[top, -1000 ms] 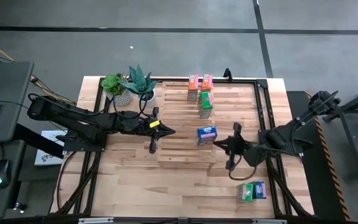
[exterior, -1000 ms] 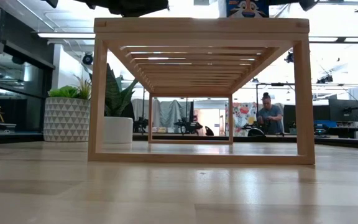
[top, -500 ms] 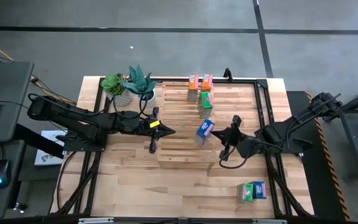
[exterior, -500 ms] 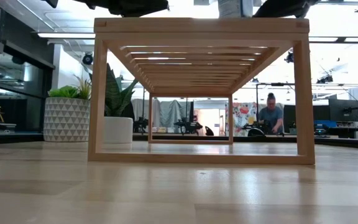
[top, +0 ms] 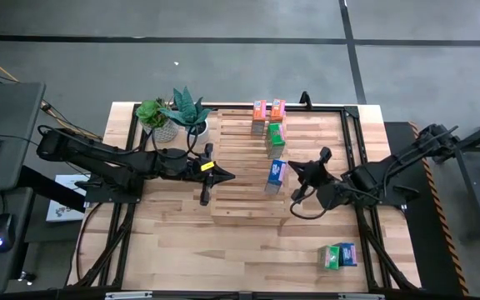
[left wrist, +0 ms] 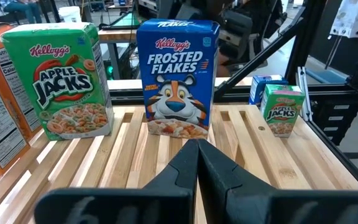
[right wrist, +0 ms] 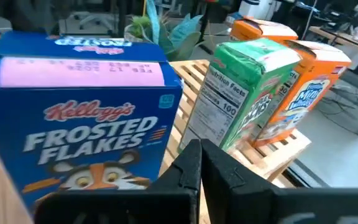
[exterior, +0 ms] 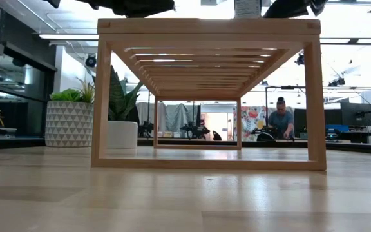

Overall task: Stack cereal on shelf
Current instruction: Put the left blue cereal box on the shelf

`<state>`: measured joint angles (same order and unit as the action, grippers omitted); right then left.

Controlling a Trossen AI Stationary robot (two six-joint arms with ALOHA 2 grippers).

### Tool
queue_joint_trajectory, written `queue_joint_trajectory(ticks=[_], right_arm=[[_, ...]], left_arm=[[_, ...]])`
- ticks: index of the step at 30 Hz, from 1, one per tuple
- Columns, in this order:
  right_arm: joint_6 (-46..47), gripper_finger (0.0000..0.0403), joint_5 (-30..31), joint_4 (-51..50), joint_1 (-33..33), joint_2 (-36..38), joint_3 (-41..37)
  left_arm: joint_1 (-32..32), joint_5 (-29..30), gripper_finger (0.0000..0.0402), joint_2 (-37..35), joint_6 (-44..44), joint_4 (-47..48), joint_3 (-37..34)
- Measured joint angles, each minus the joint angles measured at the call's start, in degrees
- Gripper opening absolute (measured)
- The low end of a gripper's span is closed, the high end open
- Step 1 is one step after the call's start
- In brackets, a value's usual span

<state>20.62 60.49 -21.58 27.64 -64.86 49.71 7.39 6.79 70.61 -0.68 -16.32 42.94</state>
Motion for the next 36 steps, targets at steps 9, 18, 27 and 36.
queue_joint_trajectory(ticks=[9,18,27,36], right_arm=[[3.11,0.0,-22.04,-0.01,2.73,-0.12,0.04],[-2.04,0.0,-32.97,10.21,4.81,-4.2,0.04],[-3.88,0.0,-23.94,14.95,1.27,-4.45,0.04],[-2.62,0.0,-23.87,13.37,0.22,-4.37,0.39]], left_arm=[[0.0,0.0,0.0,0.0,0.01,0.12,0.0],[-0.01,0.0,0.0,0.02,0.01,-0.02,0.0],[-0.01,0.02,0.0,0.02,0.01,-0.07,0.0],[-0.01,0.02,0.0,0.02,0.01,0.14,0.0]])
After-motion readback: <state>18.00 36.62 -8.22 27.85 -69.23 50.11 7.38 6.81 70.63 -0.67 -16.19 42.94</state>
